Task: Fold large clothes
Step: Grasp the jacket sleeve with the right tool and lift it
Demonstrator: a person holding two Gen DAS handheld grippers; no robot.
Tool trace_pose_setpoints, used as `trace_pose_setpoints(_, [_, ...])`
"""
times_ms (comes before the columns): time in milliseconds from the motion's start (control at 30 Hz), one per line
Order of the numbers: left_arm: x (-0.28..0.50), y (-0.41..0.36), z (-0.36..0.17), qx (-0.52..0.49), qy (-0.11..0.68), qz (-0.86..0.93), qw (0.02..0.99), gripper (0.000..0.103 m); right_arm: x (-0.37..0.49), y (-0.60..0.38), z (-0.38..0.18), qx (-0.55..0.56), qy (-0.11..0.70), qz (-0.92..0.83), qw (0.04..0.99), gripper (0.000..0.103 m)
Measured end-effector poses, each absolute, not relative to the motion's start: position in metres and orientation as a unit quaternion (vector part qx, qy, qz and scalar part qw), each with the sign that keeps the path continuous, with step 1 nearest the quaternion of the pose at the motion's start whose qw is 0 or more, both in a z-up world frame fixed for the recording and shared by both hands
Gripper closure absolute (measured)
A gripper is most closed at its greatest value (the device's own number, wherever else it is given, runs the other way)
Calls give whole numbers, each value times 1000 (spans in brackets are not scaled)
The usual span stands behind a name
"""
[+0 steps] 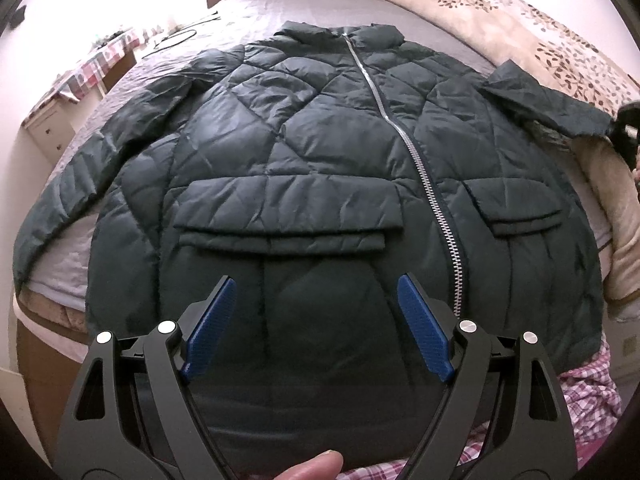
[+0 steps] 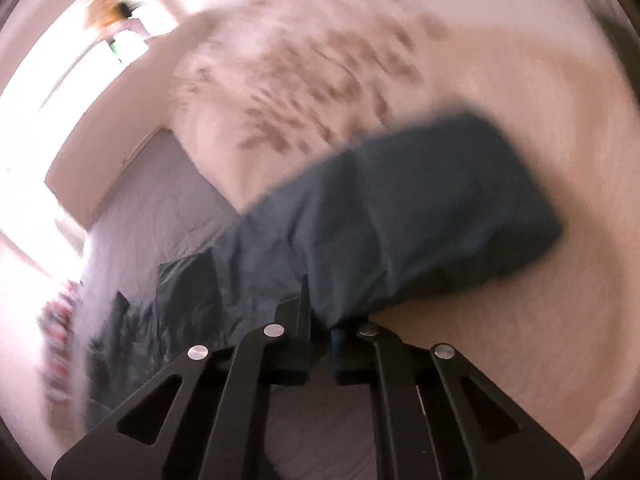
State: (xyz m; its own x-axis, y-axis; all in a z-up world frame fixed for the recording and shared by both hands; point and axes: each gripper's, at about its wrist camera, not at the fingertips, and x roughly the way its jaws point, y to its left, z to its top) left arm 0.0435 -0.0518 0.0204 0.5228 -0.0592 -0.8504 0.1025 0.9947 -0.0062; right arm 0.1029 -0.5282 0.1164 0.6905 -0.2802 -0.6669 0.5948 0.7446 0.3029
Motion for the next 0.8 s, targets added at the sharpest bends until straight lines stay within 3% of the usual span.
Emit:
trace_pose_setpoints(233, [41,-32,20,-16,480,-41,876,21,150,-400,192,44,237,-144,960,96])
trace_pose_setpoints(367, [38,-17,21,-39,471,-37,880,21,175,-301,207,-41,229,-25,972,96])
trace_pose_setpoints(500, [35,-2,21,-54,467,-29,882,21,200,-209,182,-67,270,88,957,96])
trace_pose_setpoints(667, [32,20,20,-73,463,-15,884,21,228,-134,98,-87,376,135,913,96])
trace_pose_setpoints(700, [31,23,19,-75,462,-13,883,21,237,-129,75,-79,417,137,895,95])
trace_pose_setpoints(767, [30,31,19,-80,461,-7,884,21,245,-129,49,-49,467,147,871,70])
trace_pose_setpoints(800, [28,34,19,-81,461,-5,884,21,242,-129,41,-31,480,154,863,64])
